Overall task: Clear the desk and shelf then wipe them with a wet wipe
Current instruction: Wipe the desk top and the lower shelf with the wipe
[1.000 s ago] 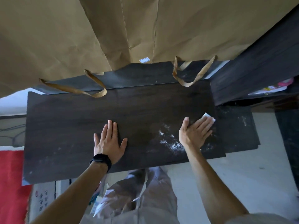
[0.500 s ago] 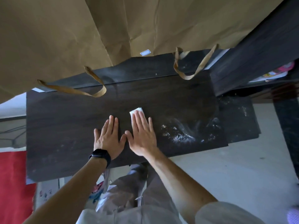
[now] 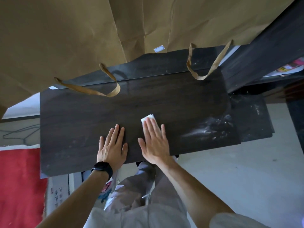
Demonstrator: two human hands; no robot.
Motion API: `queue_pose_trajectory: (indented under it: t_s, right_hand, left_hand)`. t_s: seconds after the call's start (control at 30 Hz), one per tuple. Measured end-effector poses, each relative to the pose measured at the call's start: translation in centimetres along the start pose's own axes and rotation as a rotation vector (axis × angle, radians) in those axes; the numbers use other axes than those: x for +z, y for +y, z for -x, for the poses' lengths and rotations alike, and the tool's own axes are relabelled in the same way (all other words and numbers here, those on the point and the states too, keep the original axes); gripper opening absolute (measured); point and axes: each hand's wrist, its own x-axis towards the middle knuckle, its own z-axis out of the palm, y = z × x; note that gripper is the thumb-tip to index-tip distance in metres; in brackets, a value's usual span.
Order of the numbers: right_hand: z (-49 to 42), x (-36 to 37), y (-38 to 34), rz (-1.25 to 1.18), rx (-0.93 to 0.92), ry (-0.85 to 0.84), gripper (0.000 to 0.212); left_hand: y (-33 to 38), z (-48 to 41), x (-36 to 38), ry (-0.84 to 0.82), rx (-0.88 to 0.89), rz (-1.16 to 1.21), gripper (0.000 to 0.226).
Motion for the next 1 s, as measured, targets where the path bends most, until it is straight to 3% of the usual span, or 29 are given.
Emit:
queue_pose_trajectory:
  t_s: [0.07, 0.1, 0.23, 0.3, 0.37, 0.43, 0.53, 0.6, 0.7, 0.8, 0.87, 1.0]
  right_hand:
    - [0.3, -0.3, 1.2, 0.022, -0.108, -0.016, 0.065]
    - [0.4, -0.6, 3.3, 0.041, -0.056, 0.013, 0.065]
    - [2.0, -2.7, 12.3, 0.038, 0.501, 0.094, 0.067]
    - [2.3, -2.5, 11.3, 0.012, 0.573, 0.118, 0.072]
    - [2.2, -1.6, 6.9, 0.002, 0.437, 0.111, 0.073]
    - [2.8, -0.2, 2.1, -0.015, 0.150, 0.030, 0.070]
    - [3.9, 0.5, 1.9, 0.037, -0.146, -0.039, 0.065]
    - [4.5, 0.1, 6.7, 0.060, -0.009, 0.000, 0.064]
    - [5.8, -2.0, 15.8, 0.061, 0.480, 0.081, 0.066]
    - [5.2, -3.1, 17.4, -0.019, 0.690, 0.125, 0.070]
    - [4.1, -2.5, 13.3, -0.022, 0.600, 0.161, 0.069]
    - [4.3, -1.1, 7.7, 0.013, 0.006, 0.008, 0.063]
  left_hand:
    - [-0.7, 1.1, 0.5, -0.014, 0.007, -0.026, 0.062]
    - [-0.8, 1.2, 0.6, -0.027, 0.005, -0.026, 0.062]
    - [0.1, 1.1, 1.0, -0.054, -0.022, 0.004, 0.065]
    - [0.4, 1.2, 1.2, -0.043, -0.044, 0.036, 0.066]
    - [0.7, 1.4, 1.4, -0.031, -0.067, 0.060, 0.066]
    - [0.8, 1.5, 1.8, -0.021, -0.088, 0.064, 0.066]
    - [1.0, 1.4, 2.0, -0.005, -0.083, 0.034, 0.066]
    - [1.6, 1.1, 2.0, -0.001, -0.035, 0.009, 0.066]
    - [3.9, 0.5, 2.2, -0.020, 0.084, -0.002, 0.064]
    - [6.5, -0.3, 2.3, -0.017, 0.155, 0.007, 0.064]
    - [8.0, -0.7, 2.4, -0.043, 0.173, 0.008, 0.065]
    - [9.9, -0.7, 2.7, -0.046, 0.128, 0.011, 0.064]
